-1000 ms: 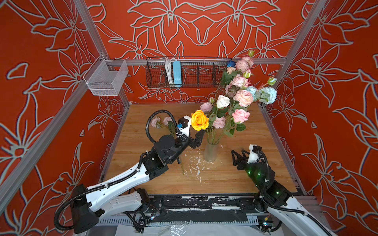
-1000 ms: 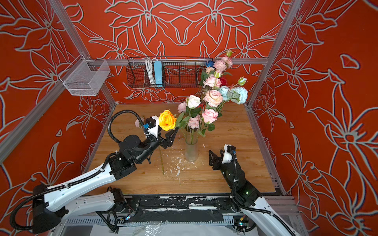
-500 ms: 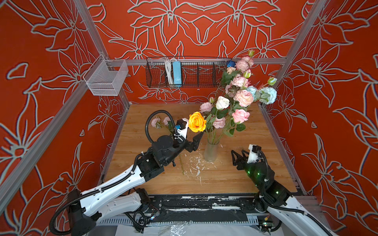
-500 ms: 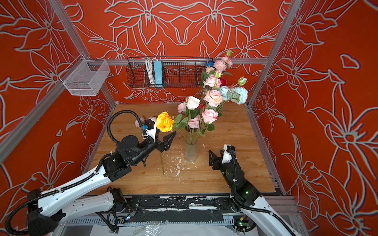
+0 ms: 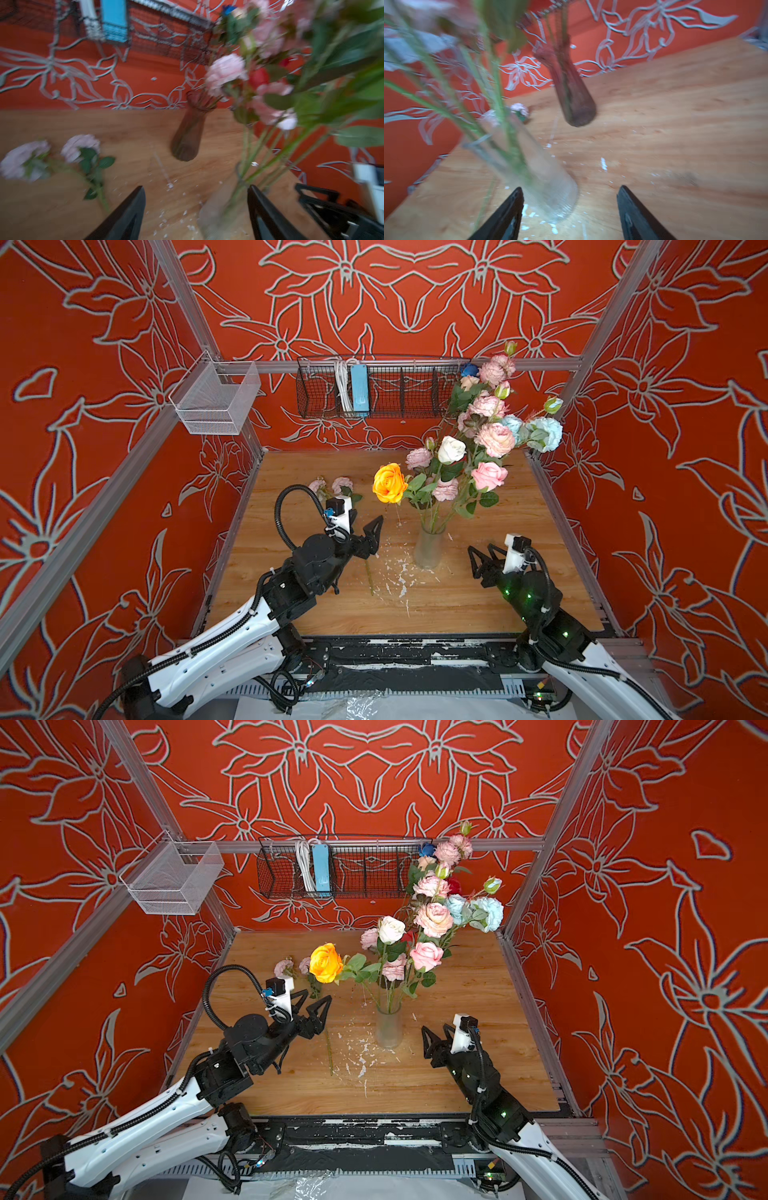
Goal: Arrange the flowers into the vase
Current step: 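Lower left gripper onto the pink rose spray stem on the table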
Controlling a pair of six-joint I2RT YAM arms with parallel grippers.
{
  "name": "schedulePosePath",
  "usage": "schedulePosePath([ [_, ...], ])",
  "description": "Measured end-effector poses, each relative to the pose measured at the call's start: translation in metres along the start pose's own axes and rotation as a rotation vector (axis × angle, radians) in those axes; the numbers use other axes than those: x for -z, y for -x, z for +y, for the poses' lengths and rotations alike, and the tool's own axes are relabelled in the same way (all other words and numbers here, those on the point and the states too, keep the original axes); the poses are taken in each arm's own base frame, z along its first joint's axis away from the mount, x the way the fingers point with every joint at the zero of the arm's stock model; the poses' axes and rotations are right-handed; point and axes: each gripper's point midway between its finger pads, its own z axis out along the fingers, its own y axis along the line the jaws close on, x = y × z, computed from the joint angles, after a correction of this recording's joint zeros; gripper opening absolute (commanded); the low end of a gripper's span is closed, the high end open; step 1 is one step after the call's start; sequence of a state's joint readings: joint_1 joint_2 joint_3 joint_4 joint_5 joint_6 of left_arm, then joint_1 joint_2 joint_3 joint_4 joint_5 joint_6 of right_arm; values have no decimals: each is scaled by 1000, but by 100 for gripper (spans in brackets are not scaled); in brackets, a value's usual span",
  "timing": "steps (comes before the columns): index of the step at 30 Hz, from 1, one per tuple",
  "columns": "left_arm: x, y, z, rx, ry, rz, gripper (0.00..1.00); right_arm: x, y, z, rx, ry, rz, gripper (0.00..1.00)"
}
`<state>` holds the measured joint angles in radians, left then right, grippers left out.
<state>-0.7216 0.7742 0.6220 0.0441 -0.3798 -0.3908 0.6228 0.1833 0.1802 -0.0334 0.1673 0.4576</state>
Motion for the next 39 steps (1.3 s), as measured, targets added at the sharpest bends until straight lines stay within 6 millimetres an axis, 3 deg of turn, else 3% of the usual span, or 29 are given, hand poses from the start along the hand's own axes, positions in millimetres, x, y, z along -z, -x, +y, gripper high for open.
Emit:
schedulePosePath([
  [2,-9,-13,42,80,157,46,76,2,2,10,-1,60,-7,73],
  [5,-21,-35,91,175,331,117,76,2,0,21,5,121,9,73],
  [9,-38,-74,125,234,465,267,77,-3,-12,25,19,144,64,73],
  [15,-58,-113,138,289,496,410,79,-7,-21,23,30,133,103,73],
  [18,-77,-125,146,314,498,478,81,-7,-18,20,30,113,87,73],
  [26,-132,-170,145,363,372,684,65,-5,-13,8,31,47,59,73],
  [30,-146,-175,144,364,351,707,52,-5,-13,3,33,23,57,73],
  [34,-157,-178,143,361,343,728,28,-5,-13,0,33,6,52,73],
  [39,-161,-180,144,363,350,740,10,-5,-11,-3,32,-13,45,73],
])
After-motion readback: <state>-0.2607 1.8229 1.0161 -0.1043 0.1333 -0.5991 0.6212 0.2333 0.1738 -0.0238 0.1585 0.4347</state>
